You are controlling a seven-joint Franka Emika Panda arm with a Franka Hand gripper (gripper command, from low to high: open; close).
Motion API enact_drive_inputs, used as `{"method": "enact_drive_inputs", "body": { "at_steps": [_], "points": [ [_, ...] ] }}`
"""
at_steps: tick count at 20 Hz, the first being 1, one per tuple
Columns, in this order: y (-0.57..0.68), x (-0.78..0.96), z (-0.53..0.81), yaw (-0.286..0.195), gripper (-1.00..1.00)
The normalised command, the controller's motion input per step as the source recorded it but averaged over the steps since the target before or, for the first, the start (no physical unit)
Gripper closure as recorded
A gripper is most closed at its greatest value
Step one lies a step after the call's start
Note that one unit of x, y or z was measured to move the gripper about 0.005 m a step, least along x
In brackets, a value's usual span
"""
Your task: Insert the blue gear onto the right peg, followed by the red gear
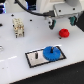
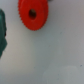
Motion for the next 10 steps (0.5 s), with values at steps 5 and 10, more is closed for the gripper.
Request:
{"method": "enact_drive_inputs", "body": {
  "at_steps": [5,10],
  "points": [
    [0.15,0.03,-0.22,0.0,-1.0],
    [0.02,0.06,-0.18,0.0,-1.0]
  ]
}}
